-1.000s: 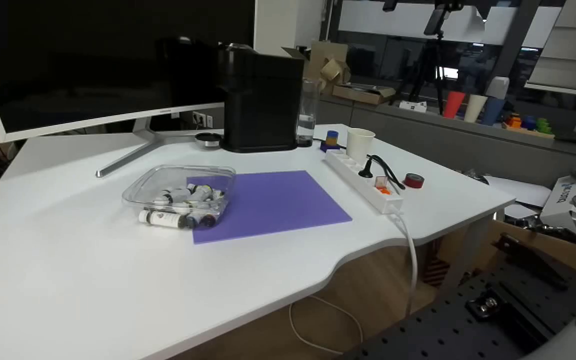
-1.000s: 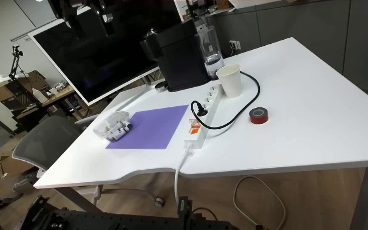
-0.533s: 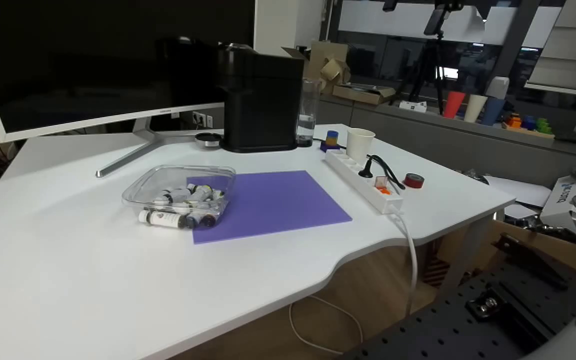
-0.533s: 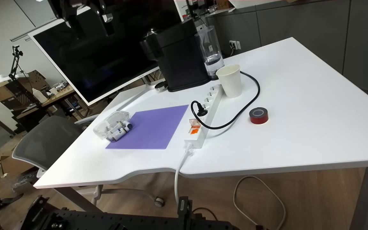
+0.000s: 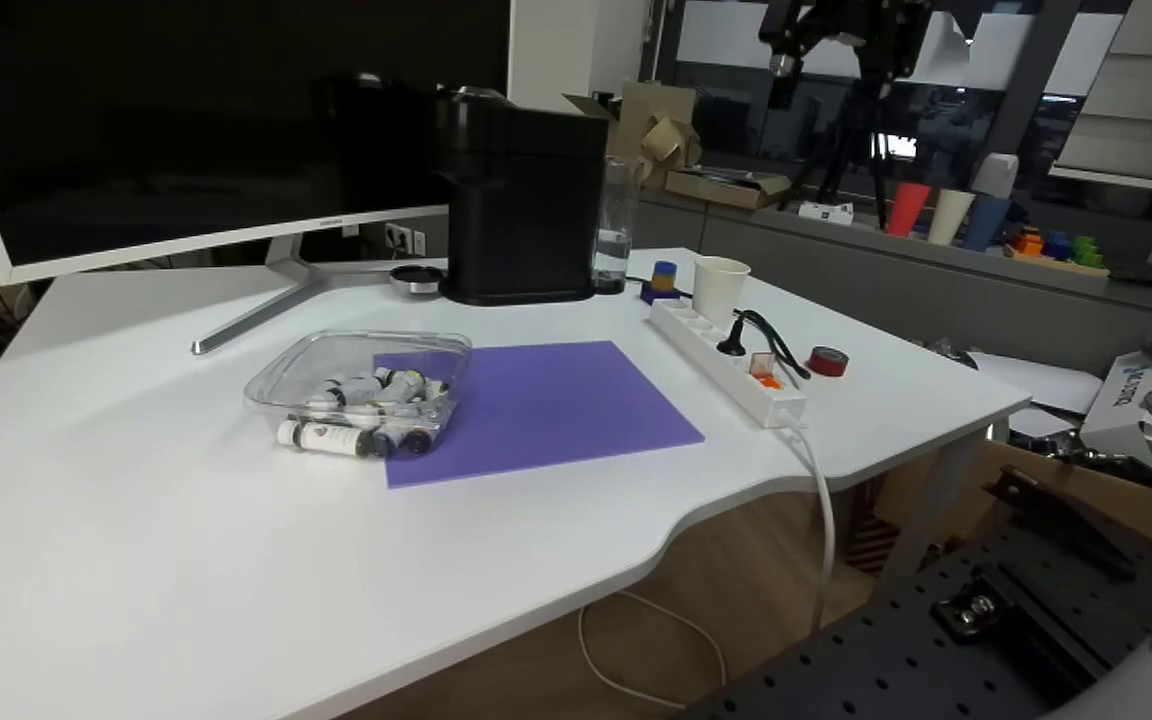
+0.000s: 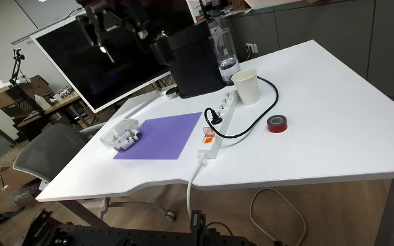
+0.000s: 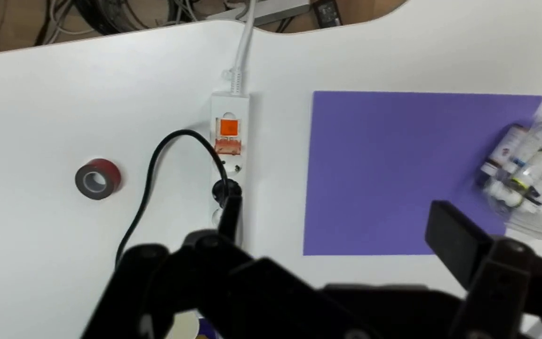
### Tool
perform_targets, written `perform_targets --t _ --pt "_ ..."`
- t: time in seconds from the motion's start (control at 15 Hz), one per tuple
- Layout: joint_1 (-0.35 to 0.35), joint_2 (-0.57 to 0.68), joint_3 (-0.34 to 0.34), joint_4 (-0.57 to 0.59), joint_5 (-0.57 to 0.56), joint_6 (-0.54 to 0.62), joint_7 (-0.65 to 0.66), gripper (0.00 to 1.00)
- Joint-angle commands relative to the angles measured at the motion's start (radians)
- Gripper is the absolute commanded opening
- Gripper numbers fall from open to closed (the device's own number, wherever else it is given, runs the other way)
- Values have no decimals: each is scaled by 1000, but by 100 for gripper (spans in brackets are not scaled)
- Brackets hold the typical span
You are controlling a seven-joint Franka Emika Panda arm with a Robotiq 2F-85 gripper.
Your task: Turn on the switch of the extension cord
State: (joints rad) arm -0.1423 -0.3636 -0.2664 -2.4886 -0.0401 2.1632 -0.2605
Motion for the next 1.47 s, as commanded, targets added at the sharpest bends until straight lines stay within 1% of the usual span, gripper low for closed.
perform_targets --t 0.0,0.33,0.53,0.6,0.67,0.8,0.93,1.07,1.2,1.27,1.33,1.4 --pt "-44 97 7 -35 -87 121 -1 100" --pt "-79 260 0 -53 -167 248 -11 100" --pt "-89 357 -3 -57 -180 351 -35 100" --pt "-94 384 -2 -54 -183 380 -18 100" --pt "-89 340 6 -64 -160 338 -23 100" --pt "-93 385 6 -63 -161 377 -22 100" --pt "-93 395 6 -63 -161 384 -22 100" --pt "-93 406 7 -72 -177 428 -19 100" --pt "-95 447 9 -68 -164 475 -29 100" --pt "-97 467 11 -67 -150 501 -41 75" --pt "-98 491 12 -64 -143 528 -44 73" --pt "-101 515 15 -61 -135 556 -48 67"
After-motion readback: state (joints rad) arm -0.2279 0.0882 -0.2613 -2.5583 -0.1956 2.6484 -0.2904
